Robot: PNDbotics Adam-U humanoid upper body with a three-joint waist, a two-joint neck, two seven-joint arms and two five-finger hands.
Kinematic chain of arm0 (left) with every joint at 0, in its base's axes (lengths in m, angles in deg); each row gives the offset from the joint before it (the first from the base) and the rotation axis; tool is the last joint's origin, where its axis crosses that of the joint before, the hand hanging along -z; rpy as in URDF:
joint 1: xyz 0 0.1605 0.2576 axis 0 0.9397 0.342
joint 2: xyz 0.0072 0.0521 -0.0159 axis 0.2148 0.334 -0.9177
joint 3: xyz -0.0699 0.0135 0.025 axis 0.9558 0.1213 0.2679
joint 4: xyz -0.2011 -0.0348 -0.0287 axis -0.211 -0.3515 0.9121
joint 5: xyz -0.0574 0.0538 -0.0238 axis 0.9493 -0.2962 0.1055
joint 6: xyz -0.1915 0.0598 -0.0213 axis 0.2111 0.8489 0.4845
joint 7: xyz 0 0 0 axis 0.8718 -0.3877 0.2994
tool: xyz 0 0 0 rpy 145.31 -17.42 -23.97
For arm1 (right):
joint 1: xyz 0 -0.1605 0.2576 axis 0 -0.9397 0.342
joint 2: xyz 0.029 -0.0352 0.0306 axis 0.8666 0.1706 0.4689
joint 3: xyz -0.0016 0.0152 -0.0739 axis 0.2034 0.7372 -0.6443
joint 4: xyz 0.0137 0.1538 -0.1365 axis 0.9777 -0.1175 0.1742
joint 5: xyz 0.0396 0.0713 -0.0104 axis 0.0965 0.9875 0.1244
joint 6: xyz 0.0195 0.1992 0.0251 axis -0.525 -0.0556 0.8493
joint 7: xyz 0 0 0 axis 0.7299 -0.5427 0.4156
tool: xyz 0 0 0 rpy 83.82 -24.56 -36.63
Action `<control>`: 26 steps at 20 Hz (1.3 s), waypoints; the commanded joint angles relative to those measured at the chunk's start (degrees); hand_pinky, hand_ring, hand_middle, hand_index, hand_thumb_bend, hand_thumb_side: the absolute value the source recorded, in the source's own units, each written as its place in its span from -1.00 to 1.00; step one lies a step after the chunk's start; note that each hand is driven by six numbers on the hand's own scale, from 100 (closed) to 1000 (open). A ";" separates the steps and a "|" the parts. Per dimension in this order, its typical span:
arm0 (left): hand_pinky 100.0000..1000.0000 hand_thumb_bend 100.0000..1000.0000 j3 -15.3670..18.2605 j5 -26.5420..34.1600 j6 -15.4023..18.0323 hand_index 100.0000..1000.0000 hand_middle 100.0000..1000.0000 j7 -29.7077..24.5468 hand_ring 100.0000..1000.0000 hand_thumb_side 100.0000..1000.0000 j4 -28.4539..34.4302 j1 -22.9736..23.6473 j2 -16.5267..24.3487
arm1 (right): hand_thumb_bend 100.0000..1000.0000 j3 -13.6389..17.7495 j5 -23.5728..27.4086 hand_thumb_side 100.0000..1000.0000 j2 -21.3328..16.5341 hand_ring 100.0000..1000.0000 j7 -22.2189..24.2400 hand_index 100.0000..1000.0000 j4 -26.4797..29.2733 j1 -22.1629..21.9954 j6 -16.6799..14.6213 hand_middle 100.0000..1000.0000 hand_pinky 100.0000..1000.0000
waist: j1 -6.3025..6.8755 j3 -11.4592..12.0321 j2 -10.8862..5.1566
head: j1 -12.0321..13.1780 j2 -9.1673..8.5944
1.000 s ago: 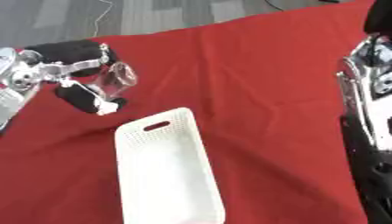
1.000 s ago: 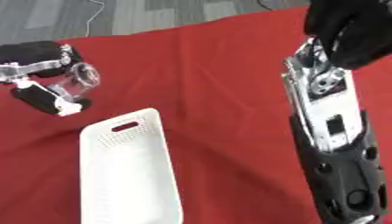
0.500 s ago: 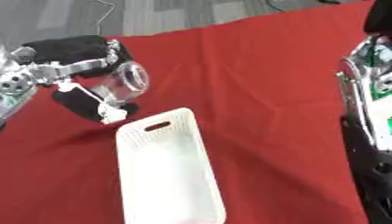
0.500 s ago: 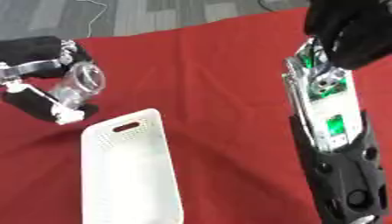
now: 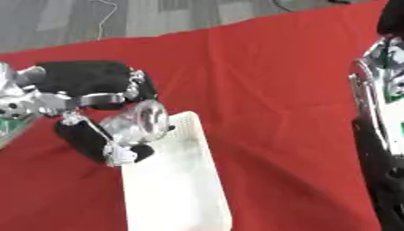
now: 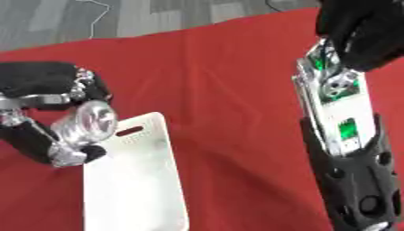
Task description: Pick up objects on the table and place them in the box.
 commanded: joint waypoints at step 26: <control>0.89 -0.32 -1.30 3.08 6.43 0.98 0.91 9.36 0.76 0.98 0.92 1.45 -0.79 | -1.00 0.38 -0.73 0.99 -0.05 -0.34 -0.62 -0.33 0.55 0.44 0.03 -0.40 -0.39 | -0.19 -0.01 -1.38 | 0.59 -0.02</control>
